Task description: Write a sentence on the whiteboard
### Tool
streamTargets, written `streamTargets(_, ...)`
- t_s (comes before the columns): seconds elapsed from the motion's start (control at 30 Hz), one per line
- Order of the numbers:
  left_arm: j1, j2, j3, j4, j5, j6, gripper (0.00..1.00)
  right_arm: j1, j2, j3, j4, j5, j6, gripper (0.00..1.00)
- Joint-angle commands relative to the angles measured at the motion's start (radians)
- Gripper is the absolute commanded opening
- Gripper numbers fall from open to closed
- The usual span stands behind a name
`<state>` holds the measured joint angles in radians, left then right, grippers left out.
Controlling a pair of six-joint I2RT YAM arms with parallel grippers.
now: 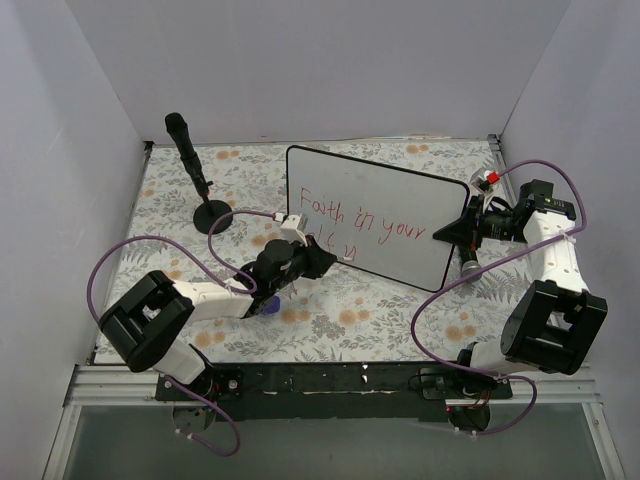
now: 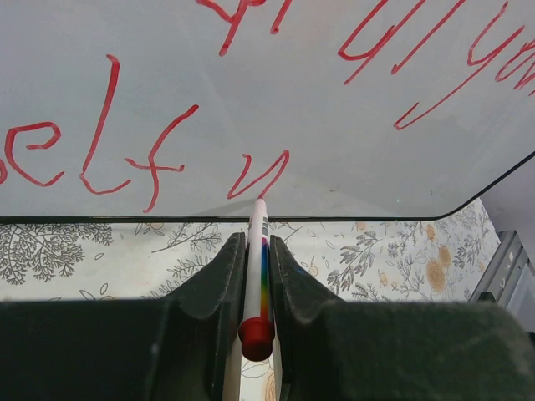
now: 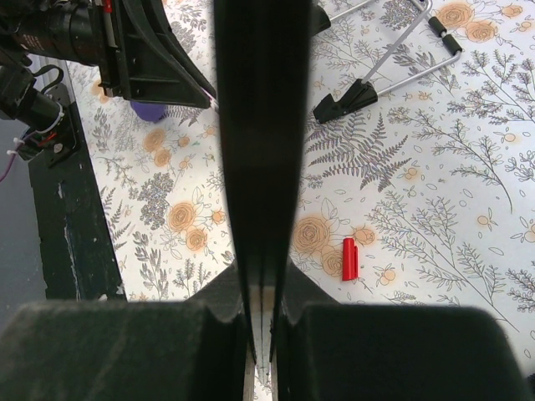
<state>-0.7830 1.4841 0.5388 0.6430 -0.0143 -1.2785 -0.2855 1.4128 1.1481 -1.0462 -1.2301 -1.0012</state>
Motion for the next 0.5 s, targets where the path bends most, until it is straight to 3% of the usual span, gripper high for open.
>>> streamTargets(0.0, 0.004, -0.03, 0.062, 0.009, -0.016, 0.019, 0.0, 0.012, -0.031, -0.007, -0.034, 0.049, -0.01, 0.01)
streamTargets(0.47, 0.002, -0.079, 0.107, -0.011, 0.055, 0.037, 0.0, 0.012, -0.032, -0.007, -0.032, 0.047, -0.01, 0.01)
